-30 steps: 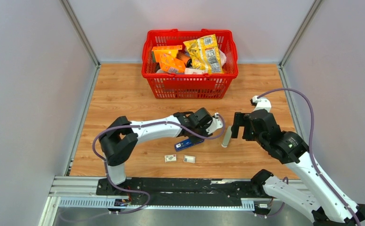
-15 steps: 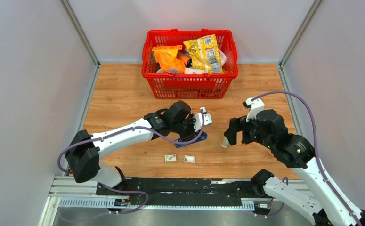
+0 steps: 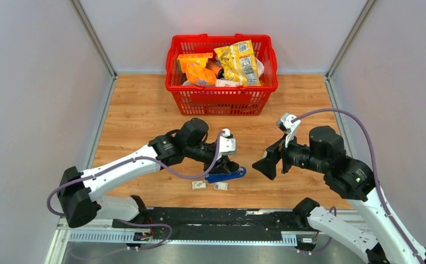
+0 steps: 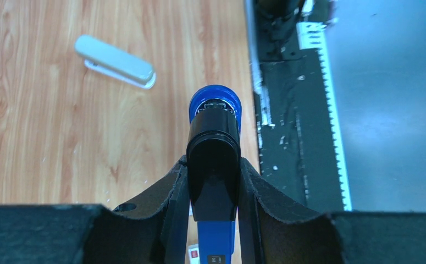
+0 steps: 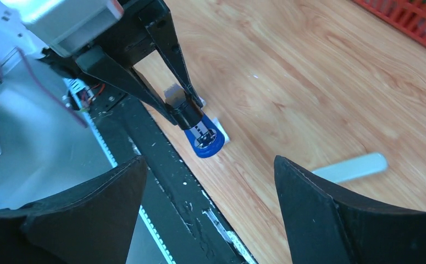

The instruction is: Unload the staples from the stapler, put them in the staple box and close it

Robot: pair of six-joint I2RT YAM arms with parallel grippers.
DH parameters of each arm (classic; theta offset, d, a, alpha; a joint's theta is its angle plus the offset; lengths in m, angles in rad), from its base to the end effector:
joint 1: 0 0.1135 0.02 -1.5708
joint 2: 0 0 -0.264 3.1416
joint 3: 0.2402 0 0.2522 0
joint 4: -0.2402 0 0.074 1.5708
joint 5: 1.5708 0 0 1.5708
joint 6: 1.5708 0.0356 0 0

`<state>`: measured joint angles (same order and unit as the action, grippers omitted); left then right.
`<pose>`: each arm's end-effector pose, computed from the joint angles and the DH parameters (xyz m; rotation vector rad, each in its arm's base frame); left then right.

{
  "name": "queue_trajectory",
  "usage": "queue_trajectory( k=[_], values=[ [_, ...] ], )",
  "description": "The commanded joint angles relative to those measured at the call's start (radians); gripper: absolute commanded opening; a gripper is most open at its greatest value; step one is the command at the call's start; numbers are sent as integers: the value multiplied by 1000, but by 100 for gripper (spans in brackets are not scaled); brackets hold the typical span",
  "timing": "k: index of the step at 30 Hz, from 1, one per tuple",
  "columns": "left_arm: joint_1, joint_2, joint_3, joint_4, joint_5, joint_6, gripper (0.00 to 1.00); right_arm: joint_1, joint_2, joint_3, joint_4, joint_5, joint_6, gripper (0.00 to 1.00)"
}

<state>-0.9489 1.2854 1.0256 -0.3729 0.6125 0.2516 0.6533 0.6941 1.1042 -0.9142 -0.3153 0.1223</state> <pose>0.1471 -0.2403 0.3009 1.5635 1.6478 -1.0548 0.0824 0.0770 0.3830 -0.7545 2.0102 0.7919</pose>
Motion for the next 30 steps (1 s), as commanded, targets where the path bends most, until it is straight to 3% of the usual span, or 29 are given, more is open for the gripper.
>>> queue_trajectory(
  k=[1, 10, 20, 30],
  values=[
    [-1, -124, -18, 104, 180, -38, 0, 25, 31, 42, 86, -165, -62, 87],
    [-1, -215, -53, 154, 280, -120, 0, 149, 131, 77, 127, -225, -118, 79],
    [-1, -187, -22, 134, 260, -213, 0, 345, 183, 77, 104, -30, -177, 77],
    [-1, -244, -27, 152, 271, -238, 0, 388, 186, 45, 104, 21, -182, 75]
  ],
)
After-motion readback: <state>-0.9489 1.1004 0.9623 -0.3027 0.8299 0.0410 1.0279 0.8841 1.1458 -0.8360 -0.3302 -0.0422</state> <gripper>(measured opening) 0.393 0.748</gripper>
